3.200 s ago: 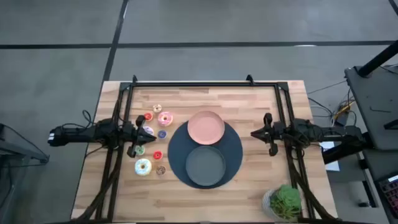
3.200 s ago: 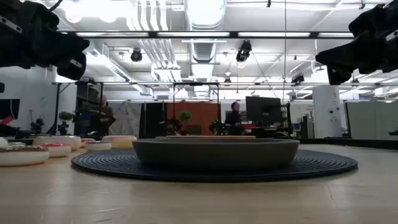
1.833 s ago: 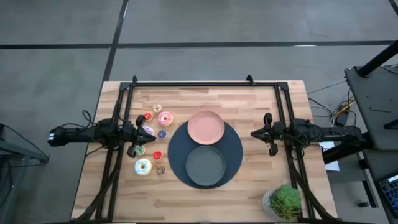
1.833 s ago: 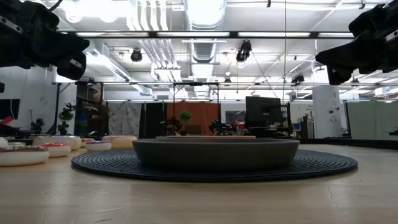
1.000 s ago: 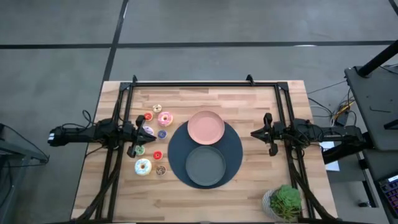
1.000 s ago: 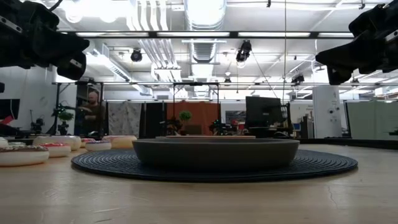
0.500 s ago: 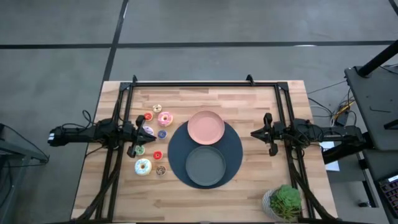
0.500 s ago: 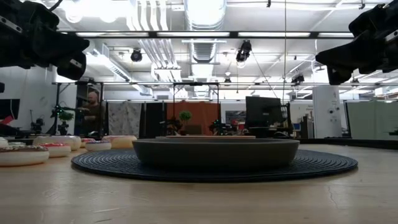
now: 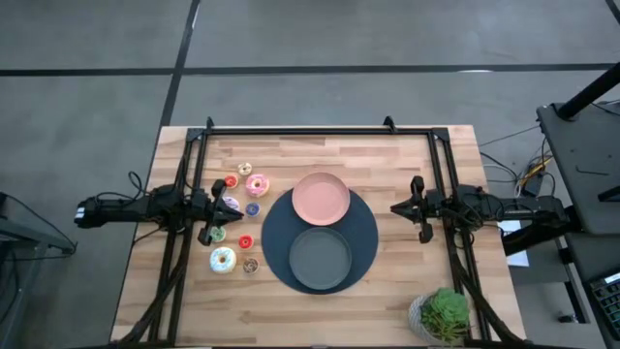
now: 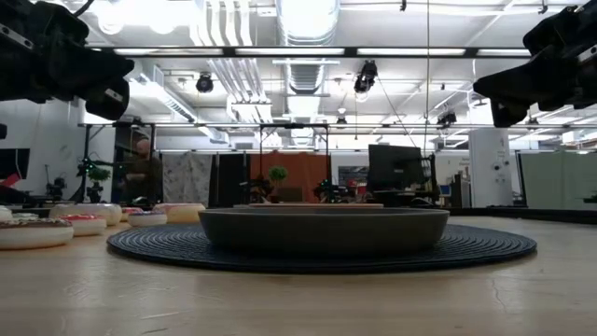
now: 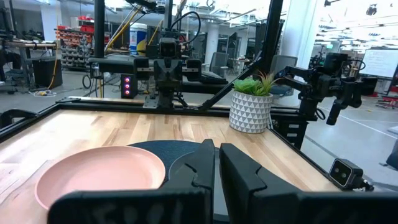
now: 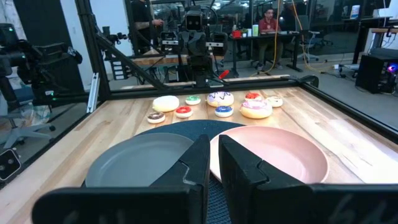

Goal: Pick & Place donuts

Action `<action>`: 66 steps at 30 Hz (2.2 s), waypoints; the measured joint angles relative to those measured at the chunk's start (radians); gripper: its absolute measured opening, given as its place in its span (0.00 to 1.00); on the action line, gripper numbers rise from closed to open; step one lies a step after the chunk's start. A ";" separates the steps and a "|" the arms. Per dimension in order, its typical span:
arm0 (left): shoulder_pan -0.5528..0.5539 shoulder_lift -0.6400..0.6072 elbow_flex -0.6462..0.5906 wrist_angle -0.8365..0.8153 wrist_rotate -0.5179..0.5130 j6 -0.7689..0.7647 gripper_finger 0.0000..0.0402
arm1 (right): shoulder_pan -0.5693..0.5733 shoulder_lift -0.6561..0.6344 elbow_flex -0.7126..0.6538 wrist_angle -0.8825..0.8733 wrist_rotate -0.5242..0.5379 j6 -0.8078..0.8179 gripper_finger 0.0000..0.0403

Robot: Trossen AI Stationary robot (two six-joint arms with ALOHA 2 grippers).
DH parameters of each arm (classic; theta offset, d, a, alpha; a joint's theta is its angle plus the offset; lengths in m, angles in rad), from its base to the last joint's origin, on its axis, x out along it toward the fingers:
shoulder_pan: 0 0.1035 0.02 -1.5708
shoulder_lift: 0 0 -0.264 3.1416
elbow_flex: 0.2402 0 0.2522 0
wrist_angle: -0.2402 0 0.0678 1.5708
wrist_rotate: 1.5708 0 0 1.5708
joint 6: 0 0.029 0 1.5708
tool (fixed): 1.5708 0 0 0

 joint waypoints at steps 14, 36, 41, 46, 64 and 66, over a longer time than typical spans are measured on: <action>0.000 0.000 0.000 0.000 0.000 0.000 0.00 | 0.000 0.000 0.000 0.000 0.000 0.000 0.07; 0.000 0.000 0.000 0.477 0.000 0.000 0.00 | 0.000 0.000 0.000 0.000 0.000 0.000 0.07; 0.000 0.001 0.000 0.599 -0.001 -0.015 0.00 | 0.000 0.000 0.000 0.000 0.000 0.000 0.07; 0.000 0.001 -0.001 0.682 -0.002 -0.066 0.00 | 0.000 0.000 0.000 0.000 0.000 0.000 0.07; 0.000 0.004 0.119 0.758 -0.009 -0.189 0.00 | 0.000 0.000 0.000 0.000 0.000 0.000 0.07; 0.000 0.004 0.147 0.756 -0.027 -0.180 0.00 | 0.000 0.000 0.000 0.000 0.000 0.000 0.07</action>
